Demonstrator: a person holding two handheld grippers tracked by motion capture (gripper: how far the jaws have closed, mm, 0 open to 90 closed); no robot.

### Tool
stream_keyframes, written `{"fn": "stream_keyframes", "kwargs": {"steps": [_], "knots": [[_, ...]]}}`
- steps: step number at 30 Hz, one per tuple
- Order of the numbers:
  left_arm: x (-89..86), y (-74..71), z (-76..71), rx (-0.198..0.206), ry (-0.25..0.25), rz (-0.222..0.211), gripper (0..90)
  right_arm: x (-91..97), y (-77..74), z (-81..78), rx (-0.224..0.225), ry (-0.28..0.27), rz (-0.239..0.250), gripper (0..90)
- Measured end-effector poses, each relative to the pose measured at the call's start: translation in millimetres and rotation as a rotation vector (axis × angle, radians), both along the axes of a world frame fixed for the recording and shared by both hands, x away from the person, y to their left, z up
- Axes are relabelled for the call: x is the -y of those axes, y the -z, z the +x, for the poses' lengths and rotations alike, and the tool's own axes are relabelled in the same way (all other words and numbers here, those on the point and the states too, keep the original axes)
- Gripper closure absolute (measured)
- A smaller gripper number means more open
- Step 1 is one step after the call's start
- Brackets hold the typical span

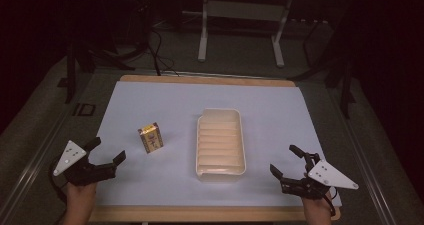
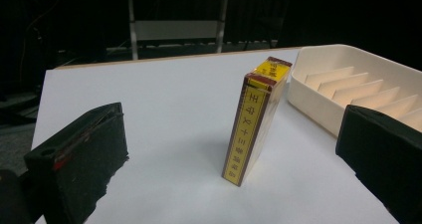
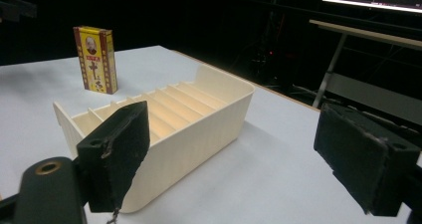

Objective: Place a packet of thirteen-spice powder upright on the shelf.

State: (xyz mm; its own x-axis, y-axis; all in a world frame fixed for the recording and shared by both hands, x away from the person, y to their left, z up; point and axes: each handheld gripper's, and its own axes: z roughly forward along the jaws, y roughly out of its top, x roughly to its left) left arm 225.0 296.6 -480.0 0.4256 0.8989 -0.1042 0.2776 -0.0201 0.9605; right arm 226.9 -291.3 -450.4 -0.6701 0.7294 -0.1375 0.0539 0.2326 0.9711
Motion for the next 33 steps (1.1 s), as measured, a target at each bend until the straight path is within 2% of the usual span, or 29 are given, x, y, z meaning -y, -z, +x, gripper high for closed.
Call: {"fn": "stream_keyframes", "kwargs": {"steps": [2,5,9,12,16,18,19,21,24,26,30,33], "knots": [[-0.4,0.1,0.5,0.003,0.020,-0.004,0.1,-0.1,0.2,0.0,-0.001,0.000,0.000,14.4],[0.8,0.8,1.5,0.005,0.054,0.014,0.1,0.1,0.3,0.1,-0.001,0.000,0.002,14.4],[5.8,-1.9,0.6,0.012,0.069,0.029,0.1,-0.3,0.8,0.7,-0.010,-0.002,-0.001,14.4],[9.4,-4.2,0.6,0.006,0.107,0.036,0.1,-0.1,0.7,0.8,-0.008,-0.005,0.000,14.4],[14.7,-9.4,0.9,-0.034,0.146,0.055,0.1,0.0,1.0,1.0,-0.009,-0.002,0.000,14.4],[19.1,-13.9,0.4,-0.054,0.142,0.087,0.1,-0.2,1.5,1.5,-0.011,-0.001,-0.007,14.4],[21.5,-16.8,1.2,-0.078,0.141,0.112,0.1,-0.5,1.8,1.6,-0.015,-0.002,-0.007,14.4],[22.1,-19.6,2.9,-0.106,0.154,0.087,0.1,-0.5,2.0,2.1,-0.019,-0.004,-0.008,14.4],[21.9,-22.4,5.2,-0.137,0.167,0.072,0.1,-0.4,2.6,2.7,-0.025,-0.006,-0.003,14.4],[22.2,-24.9,7.1,-0.157,0.174,0.095,0.1,-0.6,3.0,2.7,-0.030,-0.006,-0.003,14.4],[22.1,-28.1,11.2,-0.206,0.199,0.113,0.1,-1.3,3.0,2.3,-0.028,-0.007,-0.014,14.5],[21.8,-29.4,14.4,-0.257,0.233,0.147,0.1,-1.8,2.9,1.9,-0.027,-0.008,-0.017,14.5]]}}
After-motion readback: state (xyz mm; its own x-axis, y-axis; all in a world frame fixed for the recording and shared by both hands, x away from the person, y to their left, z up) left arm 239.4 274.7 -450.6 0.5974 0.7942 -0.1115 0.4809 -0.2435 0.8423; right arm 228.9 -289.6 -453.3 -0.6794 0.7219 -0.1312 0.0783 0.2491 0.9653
